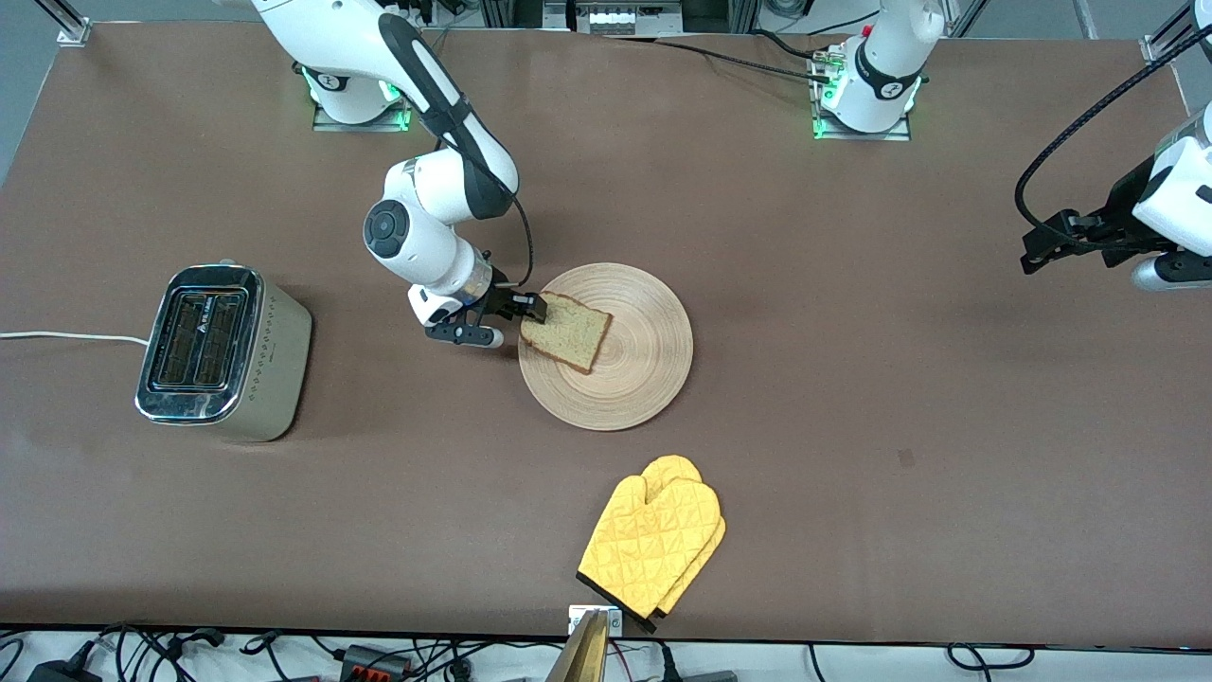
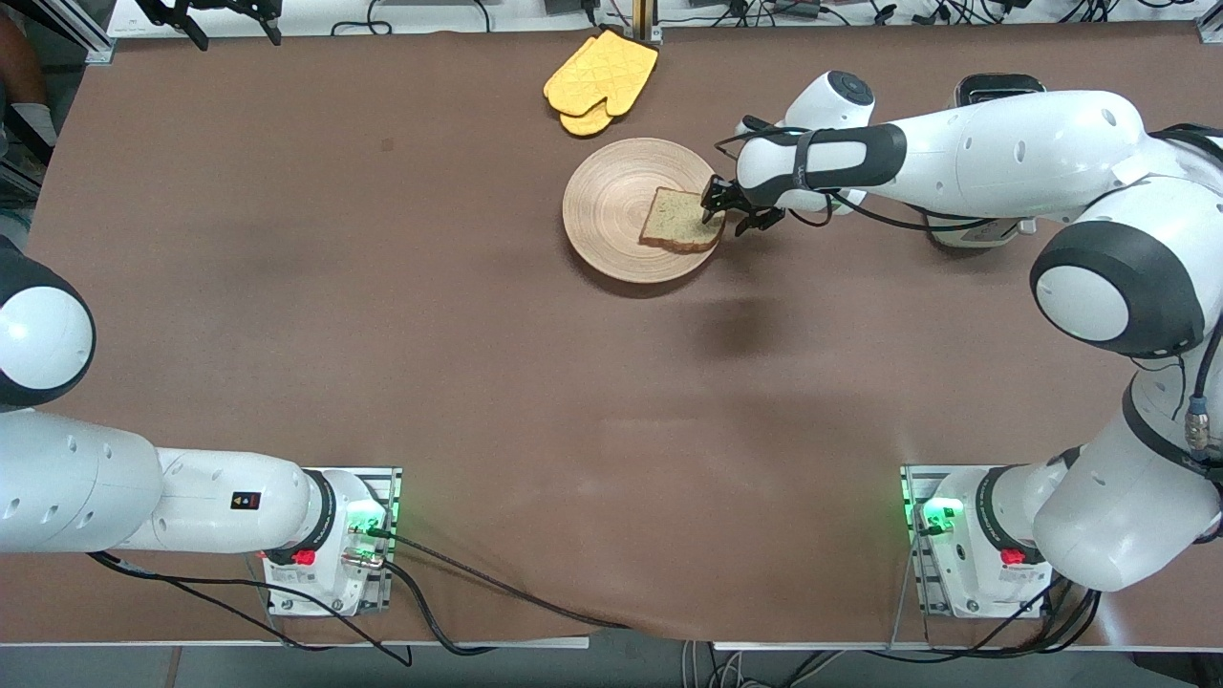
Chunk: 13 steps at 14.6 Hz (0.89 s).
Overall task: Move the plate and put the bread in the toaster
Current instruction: 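Lower the right gripper and close it on the bread slice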
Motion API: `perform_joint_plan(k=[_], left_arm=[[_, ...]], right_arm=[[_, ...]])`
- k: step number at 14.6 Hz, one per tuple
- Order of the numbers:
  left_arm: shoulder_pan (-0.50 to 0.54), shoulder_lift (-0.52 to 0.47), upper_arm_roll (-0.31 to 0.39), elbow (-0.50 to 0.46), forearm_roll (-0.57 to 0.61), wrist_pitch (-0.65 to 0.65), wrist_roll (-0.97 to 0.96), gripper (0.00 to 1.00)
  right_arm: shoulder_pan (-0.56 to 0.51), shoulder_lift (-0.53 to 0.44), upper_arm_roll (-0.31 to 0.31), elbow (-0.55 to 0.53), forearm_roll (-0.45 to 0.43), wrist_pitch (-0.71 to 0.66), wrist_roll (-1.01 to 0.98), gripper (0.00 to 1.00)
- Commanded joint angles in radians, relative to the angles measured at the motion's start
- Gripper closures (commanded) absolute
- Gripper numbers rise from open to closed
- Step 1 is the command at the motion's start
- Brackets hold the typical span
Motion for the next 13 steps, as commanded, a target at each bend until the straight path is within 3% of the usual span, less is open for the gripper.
perform_joint_plan(k=[1,5,6,7,13], left_arm=[[0.012,-0.017,-0.01,-0.007,-0.014,-0.011,0.017,0.0],[0.012,-0.017,-0.01,-0.007,-0.014,-0.011,0.016,0.0],[0.012,-0.017,-0.01,-0.007,-0.014,-0.011,0.015,0.0],[0.012,-0.017,-0.01,-0.007,-0.014,-0.011,0.016,0.0],[0.012,-0.017,-0.01,-0.007,-0.014,-0.011,0.015,0.0]], right_arm=[[0.005,-0.022,-0.012,0.003,0.011,-0.036,0.009,0.31],[0.006,-0.024,-0.024,0.007,0.006,-0.056,0.009,0.32],[0.006,-0.024,-0.024,0.009,0.006,-0.056,0.009,0.44],[0.006,-0.024,-0.024,0.009,0.006,-0.056,0.009,0.49],[0.009,-0.016,-0.023,0.01,0.006,-0.052,0.021,0.48]])
